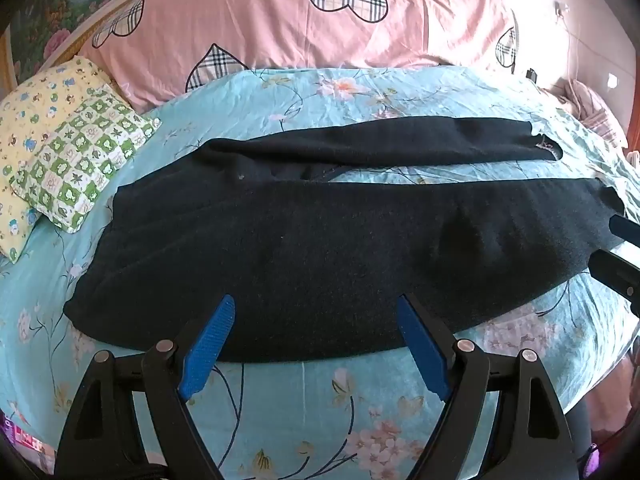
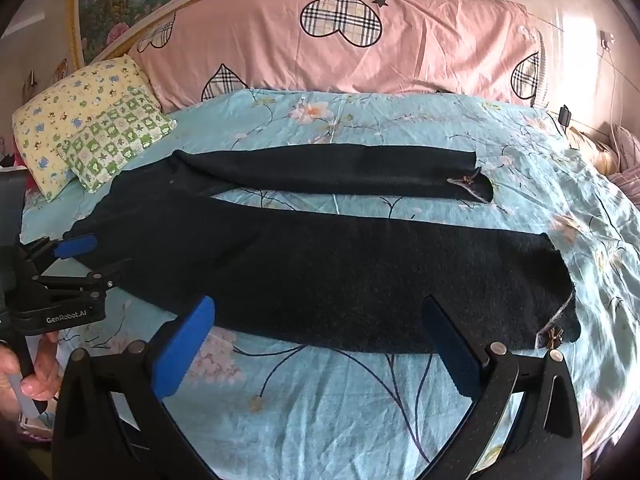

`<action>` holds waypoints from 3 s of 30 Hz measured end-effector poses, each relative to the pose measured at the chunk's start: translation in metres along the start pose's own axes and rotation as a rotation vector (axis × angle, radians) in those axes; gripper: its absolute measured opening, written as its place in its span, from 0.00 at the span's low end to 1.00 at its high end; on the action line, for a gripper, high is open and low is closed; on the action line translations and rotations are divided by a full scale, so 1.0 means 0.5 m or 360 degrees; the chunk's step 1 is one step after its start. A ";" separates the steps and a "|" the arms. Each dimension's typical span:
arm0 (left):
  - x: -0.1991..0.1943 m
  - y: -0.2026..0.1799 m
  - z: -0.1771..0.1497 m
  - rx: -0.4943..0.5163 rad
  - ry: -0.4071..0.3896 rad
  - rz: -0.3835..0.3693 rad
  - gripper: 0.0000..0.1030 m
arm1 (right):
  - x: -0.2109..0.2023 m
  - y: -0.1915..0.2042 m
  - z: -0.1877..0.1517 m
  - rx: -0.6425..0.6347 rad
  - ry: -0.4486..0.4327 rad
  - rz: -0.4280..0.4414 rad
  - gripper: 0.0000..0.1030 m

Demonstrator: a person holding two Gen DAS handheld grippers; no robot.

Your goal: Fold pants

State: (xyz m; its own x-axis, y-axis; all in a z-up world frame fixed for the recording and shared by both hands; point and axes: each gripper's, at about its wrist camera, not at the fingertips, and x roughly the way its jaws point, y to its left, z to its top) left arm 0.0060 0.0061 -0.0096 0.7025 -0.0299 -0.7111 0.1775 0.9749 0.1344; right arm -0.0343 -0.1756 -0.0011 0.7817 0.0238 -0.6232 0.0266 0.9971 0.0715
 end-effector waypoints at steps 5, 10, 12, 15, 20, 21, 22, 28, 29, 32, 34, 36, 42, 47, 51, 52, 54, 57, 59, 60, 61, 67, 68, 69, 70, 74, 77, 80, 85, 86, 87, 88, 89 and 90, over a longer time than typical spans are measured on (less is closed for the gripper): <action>0.000 -0.001 0.000 0.0000 0.0000 0.0002 0.81 | -0.001 0.004 0.003 -0.0001 -0.0003 0.0000 1.00; -0.003 -0.001 0.000 -0.0001 -0.0003 -0.0005 0.81 | -0.003 -0.008 0.006 -0.0001 0.0000 0.0008 1.00; -0.005 -0.002 0.001 0.0000 -0.0005 -0.0007 0.81 | -0.004 -0.005 0.005 -0.0002 0.0004 0.0007 1.00; -0.005 0.000 0.002 -0.0004 -0.0003 -0.0014 0.81 | -0.003 -0.003 0.004 -0.0020 0.0007 -0.0009 1.00; -0.005 0.002 0.004 -0.0007 -0.0003 -0.0020 0.81 | -0.003 -0.002 0.003 -0.0026 0.0002 -0.0016 1.00; -0.005 0.002 0.004 -0.0006 -0.0003 -0.0020 0.81 | -0.006 -0.006 0.004 -0.0019 -0.0003 -0.0013 1.00; -0.005 0.002 0.004 -0.0007 -0.0003 -0.0020 0.82 | -0.007 0.004 0.008 -0.0017 -0.0002 -0.0019 1.00; -0.003 0.003 0.007 -0.0009 -0.0001 -0.0029 0.82 | -0.009 0.005 0.012 0.0003 -0.0004 0.0002 1.00; -0.003 0.004 0.008 -0.0010 -0.0001 -0.0029 0.82 | -0.008 0.005 0.012 0.0005 -0.0004 0.0003 1.00; -0.003 0.004 0.008 -0.0013 -0.0001 -0.0033 0.82 | -0.007 0.004 0.012 0.0006 0.0003 0.0004 1.00; -0.001 0.005 0.008 -0.0014 0.0001 -0.0036 0.82 | -0.007 0.005 0.011 0.0001 0.0000 0.0000 1.00; -0.001 0.005 0.009 -0.0014 0.0002 -0.0037 0.82 | -0.007 0.005 0.011 -0.0001 -0.0001 0.0000 1.00; 0.001 0.007 0.009 -0.0017 0.0003 -0.0041 0.82 | -0.006 0.003 0.012 0.0015 -0.0001 0.0011 1.00; 0.004 0.007 0.011 -0.0013 0.0001 -0.0041 0.82 | -0.004 0.001 0.012 0.0029 0.0005 0.0022 1.00; 0.015 0.009 0.021 0.0003 0.0011 -0.0047 0.82 | 0.006 0.000 0.013 0.0007 0.0046 -0.0022 1.00; 0.018 0.010 0.026 0.0006 0.0013 -0.0050 0.82 | 0.008 -0.005 0.015 0.0022 0.0041 -0.0017 1.00; 0.023 0.013 0.035 0.0017 0.0010 -0.0051 0.82 | 0.012 -0.016 0.021 0.0076 0.0065 0.0004 1.00; 0.031 0.013 0.054 0.0048 -0.0003 -0.0039 0.82 | 0.019 -0.034 0.032 0.0150 0.0090 0.0012 1.00; 0.037 0.014 0.069 0.0065 -0.0009 -0.0039 0.82 | 0.024 -0.048 0.041 0.0221 0.0095 0.0057 1.00; 0.041 0.014 0.076 0.0070 -0.0011 -0.0039 0.82 | 0.027 -0.052 0.045 0.0232 0.0095 0.0049 1.00; 0.043 0.014 0.083 0.0077 -0.0013 -0.0039 0.82 | 0.024 -0.061 0.048 0.0260 -0.0033 0.0098 1.00; 0.070 -0.001 0.131 0.0161 -0.0031 -0.0049 0.82 | 0.042 -0.084 0.071 0.0241 -0.0041 0.0040 1.00; 0.077 -0.007 0.138 0.0183 -0.0032 -0.0058 0.82 | 0.049 -0.095 0.078 0.0272 -0.0036 0.0049 1.00; 0.084 -0.013 0.148 0.0212 -0.0035 -0.0069 0.82 | 0.055 -0.102 0.079 0.0286 -0.0017 0.0043 1.00; 0.089 -0.019 0.155 0.0236 -0.0041 -0.0076 0.82 | 0.062 -0.113 0.084 0.0314 -0.0004 0.0037 1.00; 0.121 -0.047 0.196 0.0369 -0.0059 -0.0135 0.82 | 0.084 -0.148 0.096 0.0391 0.0036 -0.0006 1.00; 0.154 -0.070 0.226 0.0464 -0.0040 -0.0227 0.82 | 0.111 -0.184 0.111 0.0491 0.0074 -0.0003 0.97; 0.188 -0.098 0.252 0.0593 -0.0039 -0.0281 0.82 | 0.134 -0.212 0.124 0.0585 0.0100 0.0006 0.90; 0.231 -0.142 0.276 0.0800 -0.0037 -0.0345 0.82 | 0.162 -0.243 0.133 0.0680 0.0131 -0.0029 0.84; 0.242 -0.150 0.278 0.0844 -0.0016 -0.0375 0.82 | 0.173 -0.253 0.134 0.0727 0.0150 -0.0018 0.83; 0.252 -0.157 0.280 0.0885 -0.0001 -0.0405 0.82 | 0.181 -0.259 0.134 0.0766 0.0171 -0.0008 0.82; 0.260 -0.161 0.280 0.0917 0.0004 -0.0417 0.82 | 0.185 -0.265 0.134 0.0784 0.0170 -0.0003 0.81; 0.273 -0.168 0.280 0.0976 0.0019 -0.0425 0.82 | 0.191 -0.270 0.134 0.0815 0.0182 -0.0001 0.79; 0.282 -0.171 0.280 0.1014 0.0033 -0.0431 0.82 | 0.197 -0.277 0.137 0.0843 0.0186 -0.0008 0.78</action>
State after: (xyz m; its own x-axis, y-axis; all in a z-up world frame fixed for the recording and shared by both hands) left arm 0.1863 -0.1125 -0.0248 0.5640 -0.2435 -0.7891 0.7194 0.6140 0.3247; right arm 0.0817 -0.3163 -0.0194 0.7070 0.0574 -0.7049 0.3643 0.8247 0.4325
